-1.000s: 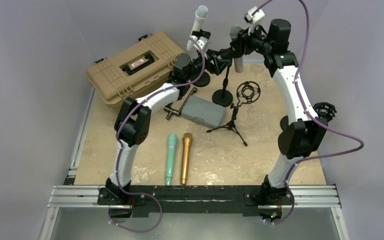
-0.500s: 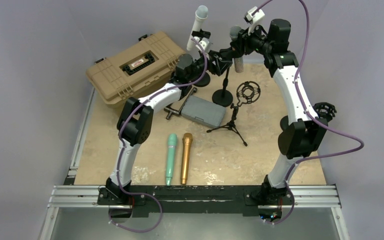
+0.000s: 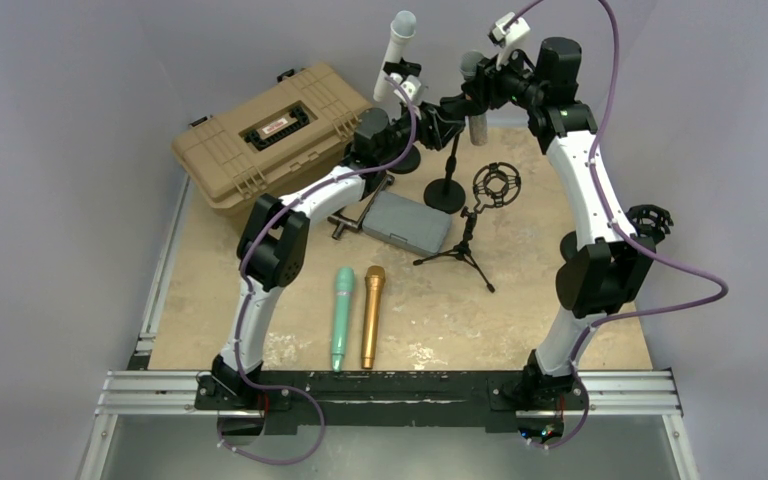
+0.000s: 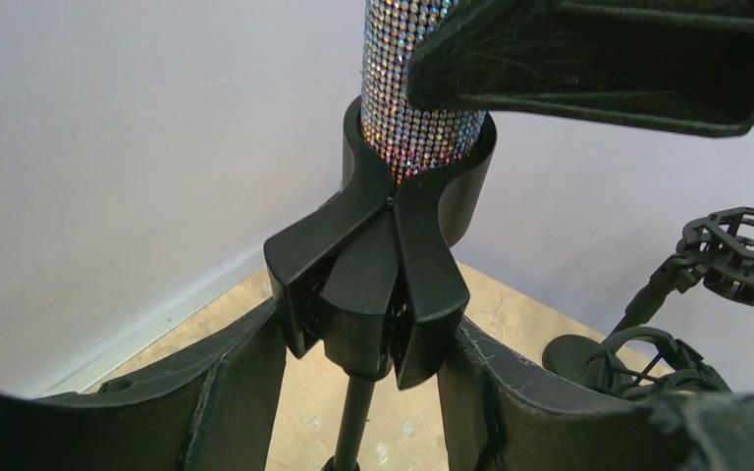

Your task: Remove the microphone from the stand

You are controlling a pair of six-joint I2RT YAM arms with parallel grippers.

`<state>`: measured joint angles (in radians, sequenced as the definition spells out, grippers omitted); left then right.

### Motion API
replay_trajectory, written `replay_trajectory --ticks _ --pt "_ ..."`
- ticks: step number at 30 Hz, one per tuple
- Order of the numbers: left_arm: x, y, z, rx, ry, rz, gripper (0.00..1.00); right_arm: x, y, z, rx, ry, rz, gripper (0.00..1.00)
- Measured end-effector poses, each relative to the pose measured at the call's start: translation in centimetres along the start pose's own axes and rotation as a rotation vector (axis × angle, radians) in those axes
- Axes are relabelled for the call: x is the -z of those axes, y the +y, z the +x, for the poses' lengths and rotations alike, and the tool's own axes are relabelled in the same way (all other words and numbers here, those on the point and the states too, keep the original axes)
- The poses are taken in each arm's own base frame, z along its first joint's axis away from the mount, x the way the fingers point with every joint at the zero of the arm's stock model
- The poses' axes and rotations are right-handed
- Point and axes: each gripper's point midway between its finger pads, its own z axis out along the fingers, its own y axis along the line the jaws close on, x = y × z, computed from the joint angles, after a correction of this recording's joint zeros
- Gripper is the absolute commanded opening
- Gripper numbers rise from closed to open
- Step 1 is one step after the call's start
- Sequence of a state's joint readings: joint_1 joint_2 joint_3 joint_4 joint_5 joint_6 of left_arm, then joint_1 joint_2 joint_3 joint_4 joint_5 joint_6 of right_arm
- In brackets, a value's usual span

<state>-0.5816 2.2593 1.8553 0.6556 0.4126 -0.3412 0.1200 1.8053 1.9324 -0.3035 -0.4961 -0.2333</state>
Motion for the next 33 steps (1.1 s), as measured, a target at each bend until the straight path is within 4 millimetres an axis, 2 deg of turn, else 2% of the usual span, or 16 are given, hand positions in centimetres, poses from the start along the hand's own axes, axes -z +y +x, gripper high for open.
replay_trajectory --ticks 4,6,8,11,12,23,25,27,28,33 --pt "-0.1 -0.1 -0.4 0.005 -0.008 0.000 0.54 0.0 0.3 0.0 0.000 0.005 -0.006 0.00" --pt "-0.2 -0.1 -0.7 0.005 -0.015 0.000 0.50 0.0 0.4 -0.1 0.003 0.006 -0.009 0.00" --pt "-0.2 -0.2 -0.8 0.007 -0.017 0.001 0.36 0.0 0.5 -0.1 0.005 0.007 -0.009 0.00" --pt "-0.2 -0.2 -0.8 0.005 -0.016 0.004 0.03 0.0 0.5 0.0 0.003 0.011 -0.006 0.00" --pt "-0.2 -0.2 -0.8 0.005 -0.015 0.005 0.00 0.0 0.5 0.0 0.003 0.011 -0.006 0.00" --pt "0.2 -0.2 -0.5 0.013 -0.027 0.002 0.01 -0.1 0.7 -0.1 -0.010 0.011 -0.008 0.00" --pt "0.2 -0.3 -0.5 0.016 -0.027 0.003 0.37 -0.1 0.8 -0.1 -0.010 0.010 -0.009 0.00" --pt "0.3 -0.3 -0.6 0.023 -0.027 0.000 0.83 -0.1 0.8 -0.2 -0.010 0.010 -0.007 0.00" --pt "0.4 -0.3 -0.6 0.032 -0.027 -0.004 0.98 -0.1 0.8 -0.2 -0.010 0.010 -0.009 0.00" --pt "1.2 -0.2 0.3 0.068 -0.015 -0.025 0.99 -0.1 0.6 -0.1 -0.011 0.010 0.001 0.00"
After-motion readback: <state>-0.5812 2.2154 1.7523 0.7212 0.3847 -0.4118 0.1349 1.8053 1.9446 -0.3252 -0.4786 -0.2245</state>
